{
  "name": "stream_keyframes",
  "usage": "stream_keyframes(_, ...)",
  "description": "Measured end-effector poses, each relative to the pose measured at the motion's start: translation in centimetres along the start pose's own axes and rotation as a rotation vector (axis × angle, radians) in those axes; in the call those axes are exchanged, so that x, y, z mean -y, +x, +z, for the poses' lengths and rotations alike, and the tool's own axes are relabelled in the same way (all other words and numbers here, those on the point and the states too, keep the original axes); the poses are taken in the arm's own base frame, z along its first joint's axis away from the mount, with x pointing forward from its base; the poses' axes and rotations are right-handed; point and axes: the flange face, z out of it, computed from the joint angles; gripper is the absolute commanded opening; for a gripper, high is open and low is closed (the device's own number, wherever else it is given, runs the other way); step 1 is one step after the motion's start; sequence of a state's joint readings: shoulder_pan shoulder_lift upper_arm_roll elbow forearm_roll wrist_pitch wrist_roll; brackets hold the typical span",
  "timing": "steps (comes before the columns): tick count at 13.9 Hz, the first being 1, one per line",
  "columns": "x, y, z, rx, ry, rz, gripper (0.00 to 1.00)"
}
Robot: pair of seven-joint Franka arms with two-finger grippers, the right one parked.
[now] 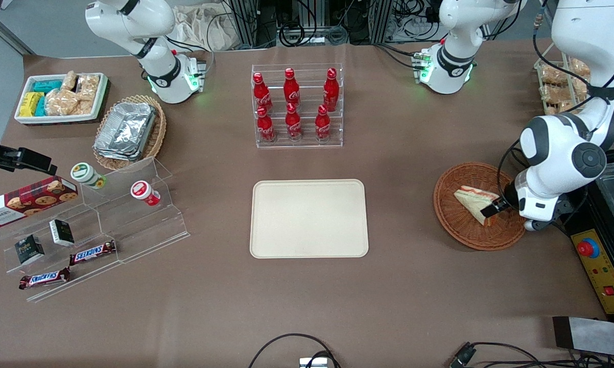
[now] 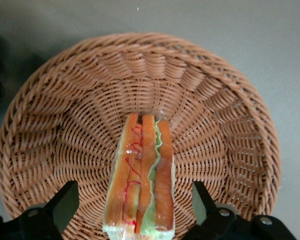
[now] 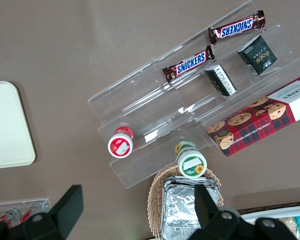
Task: Place sandwich from basket to tray
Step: 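Close the left gripper on the sandwich and lift it from the basket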
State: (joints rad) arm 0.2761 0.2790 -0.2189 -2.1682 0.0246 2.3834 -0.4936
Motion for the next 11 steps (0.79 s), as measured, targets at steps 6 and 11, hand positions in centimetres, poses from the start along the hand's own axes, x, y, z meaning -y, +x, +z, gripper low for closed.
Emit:
stream_keyframes(6,0.1,-1.3,1.8,0.048,0.022,0.008,0.93)
stream_keyframes(11,-0.5,-1.5,2.6,0.074,0.03,0.022,0.0)
